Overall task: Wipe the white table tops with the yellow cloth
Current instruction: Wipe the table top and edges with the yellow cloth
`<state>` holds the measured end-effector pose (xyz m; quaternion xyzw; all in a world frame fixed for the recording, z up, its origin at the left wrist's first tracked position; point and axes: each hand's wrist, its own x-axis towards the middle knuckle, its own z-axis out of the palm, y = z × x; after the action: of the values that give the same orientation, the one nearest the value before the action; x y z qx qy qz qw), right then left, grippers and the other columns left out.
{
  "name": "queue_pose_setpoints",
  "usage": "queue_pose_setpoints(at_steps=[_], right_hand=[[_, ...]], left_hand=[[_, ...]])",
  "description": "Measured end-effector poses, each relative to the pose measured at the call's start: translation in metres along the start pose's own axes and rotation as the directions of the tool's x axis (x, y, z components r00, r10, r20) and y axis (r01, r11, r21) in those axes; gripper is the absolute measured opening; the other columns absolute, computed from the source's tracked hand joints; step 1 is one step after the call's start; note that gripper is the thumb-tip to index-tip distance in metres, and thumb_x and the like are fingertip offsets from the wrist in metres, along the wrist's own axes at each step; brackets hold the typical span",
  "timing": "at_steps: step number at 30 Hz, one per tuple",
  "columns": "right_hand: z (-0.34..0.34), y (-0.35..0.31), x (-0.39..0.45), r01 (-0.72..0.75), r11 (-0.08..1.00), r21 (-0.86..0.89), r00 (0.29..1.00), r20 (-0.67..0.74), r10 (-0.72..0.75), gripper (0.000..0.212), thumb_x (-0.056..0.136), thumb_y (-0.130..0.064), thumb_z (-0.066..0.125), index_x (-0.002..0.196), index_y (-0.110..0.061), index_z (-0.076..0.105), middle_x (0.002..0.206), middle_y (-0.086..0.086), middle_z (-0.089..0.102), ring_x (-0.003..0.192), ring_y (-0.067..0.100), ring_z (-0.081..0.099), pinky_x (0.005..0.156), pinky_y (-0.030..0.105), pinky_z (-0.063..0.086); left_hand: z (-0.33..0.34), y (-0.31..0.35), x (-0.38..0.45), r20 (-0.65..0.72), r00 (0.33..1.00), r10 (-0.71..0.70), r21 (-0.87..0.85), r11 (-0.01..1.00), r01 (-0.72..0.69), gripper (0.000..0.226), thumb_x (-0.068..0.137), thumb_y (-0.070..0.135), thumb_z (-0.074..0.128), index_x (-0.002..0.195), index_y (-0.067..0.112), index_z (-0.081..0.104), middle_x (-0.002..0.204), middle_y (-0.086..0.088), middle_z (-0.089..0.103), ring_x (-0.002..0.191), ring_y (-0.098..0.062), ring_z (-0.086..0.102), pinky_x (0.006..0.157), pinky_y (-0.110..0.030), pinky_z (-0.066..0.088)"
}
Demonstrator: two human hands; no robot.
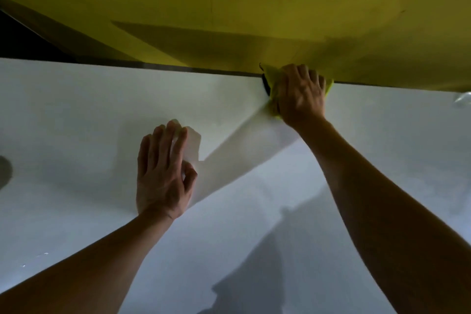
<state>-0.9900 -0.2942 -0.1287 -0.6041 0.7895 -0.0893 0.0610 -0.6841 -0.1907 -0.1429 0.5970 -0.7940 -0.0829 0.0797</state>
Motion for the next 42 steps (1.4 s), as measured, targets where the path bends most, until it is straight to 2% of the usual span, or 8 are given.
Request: queue_pose_setpoints(at_steps=[5, 10, 13, 21, 25, 30, 34, 42], right_hand=[[0.01, -0.072, 0.001, -0.068, 0.997, -0.025, 0.996, 0.051, 0.069, 0.057, 0.091, -0.045, 0.02, 0.117, -0.014, 0.06, 0.122, 0.017, 0.06, 0.113, 0.035, 0.052, 0.095, 0.042, 0.036], [0.029, -0.165, 0.002, 0.165, 0.985, 0.052, 0.981, 0.098, -0.169, 0.043, 0.1, -0.043, 0.029, 0.118, -0.016, 0.057, 0.117, 0.009, 0.061, 0.108, 0.031, 0.053, 0.09, 0.04, 0.035], [0.031, -0.145, 0.002, 0.201, 0.978, 0.057, 0.974, 0.094, -0.206, 0.04, 0.099, -0.041, 0.034, 0.12, -0.017, 0.057, 0.119, 0.009, 0.06, 0.109, 0.031, 0.053, 0.091, 0.04, 0.036], [-0.006, 0.032, 0.003, -0.096, 0.995, -0.042, 0.993, 0.07, 0.099, 0.036, 0.1, -0.037, 0.035, 0.114, -0.014, 0.058, 0.118, 0.016, 0.057, 0.111, 0.036, 0.05, 0.092, 0.042, 0.031], [-0.002, 0.011, 0.003, -0.206, 0.979, -0.014, 0.979, -0.006, 0.205, 0.042, 0.099, -0.038, 0.026, 0.106, -0.011, 0.058, 0.113, 0.017, 0.058, 0.107, 0.035, 0.052, 0.092, 0.043, 0.034], [0.011, -0.097, -0.005, -0.072, 0.997, 0.023, 0.995, 0.074, 0.07, 0.065, 0.09, -0.051, 0.015, 0.124, -0.017, 0.059, 0.128, 0.013, 0.057, 0.118, 0.032, 0.05, 0.099, 0.041, 0.034], [0.028, -0.157, -0.006, 0.077, 0.995, 0.064, 0.997, 0.012, -0.077, 0.039, 0.097, -0.04, 0.036, 0.114, -0.015, 0.062, 0.114, 0.01, 0.062, 0.107, 0.031, 0.055, 0.093, 0.039, 0.039], [0.017, -0.072, -0.005, 0.03, 0.996, 0.079, 1.0, -0.009, -0.029, 0.042, 0.095, -0.039, 0.037, 0.123, -0.017, 0.061, 0.122, 0.011, 0.062, 0.113, 0.032, 0.052, 0.099, 0.041, 0.036]], left_hand=[[-0.001, 0.001, -0.002, 0.022, 1.0, -0.007, 0.019, 1.0, 0.006, 0.071, 0.097, 0.029, 0.038, 0.165, 0.011, 0.027, 0.172, -0.015, 0.023, 0.158, -0.039, 0.024, 0.129, -0.055, 0.017], [-0.002, -0.002, -0.001, 0.04, 0.999, -0.005, 0.024, 1.0, 0.004, 0.072, 0.097, 0.028, 0.041, 0.165, 0.012, 0.027, 0.173, -0.014, 0.022, 0.159, -0.035, 0.021, 0.131, -0.052, 0.013], [-0.001, -0.003, 0.0, 0.031, 1.0, -0.001, 0.023, 1.0, 0.0, 0.07, 0.097, 0.027, 0.04, 0.165, 0.011, 0.028, 0.173, -0.014, 0.022, 0.159, -0.036, 0.022, 0.131, -0.052, 0.012], [-0.002, -0.001, -0.001, 0.036, 0.999, 0.0, -0.02, 1.0, 0.001, 0.07, 0.098, 0.027, 0.038, 0.165, 0.01, 0.028, 0.172, -0.017, 0.023, 0.157, -0.041, 0.024, 0.13, -0.054, 0.014], [-0.002, -0.002, 0.0, 0.06, 0.998, -0.011, -0.014, 1.0, 0.012, 0.071, 0.097, 0.028, 0.038, 0.165, 0.01, 0.026, 0.172, -0.017, 0.021, 0.158, -0.041, 0.023, 0.13, -0.055, 0.013], [-0.002, -0.003, -0.002, 0.073, 0.997, -0.008, -0.002, 1.0, 0.009, 0.072, 0.097, 0.028, 0.038, 0.165, 0.011, 0.025, 0.173, -0.016, 0.02, 0.158, -0.04, 0.023, 0.13, -0.054, 0.012], [-0.003, -0.003, -0.001, 0.063, 0.998, -0.007, 0.012, 1.0, 0.006, 0.073, 0.096, 0.03, 0.036, 0.165, 0.011, 0.025, 0.172, -0.017, 0.021, 0.158, -0.039, 0.023, 0.131, -0.054, 0.013], [-0.004, -0.002, -0.003, 0.014, 1.0, 0.021, 0.001, 1.0, -0.021, 0.073, 0.095, 0.028, 0.041, 0.164, 0.008, 0.027, 0.172, -0.017, 0.023, 0.158, -0.04, 0.022, 0.13, -0.054, 0.013]])
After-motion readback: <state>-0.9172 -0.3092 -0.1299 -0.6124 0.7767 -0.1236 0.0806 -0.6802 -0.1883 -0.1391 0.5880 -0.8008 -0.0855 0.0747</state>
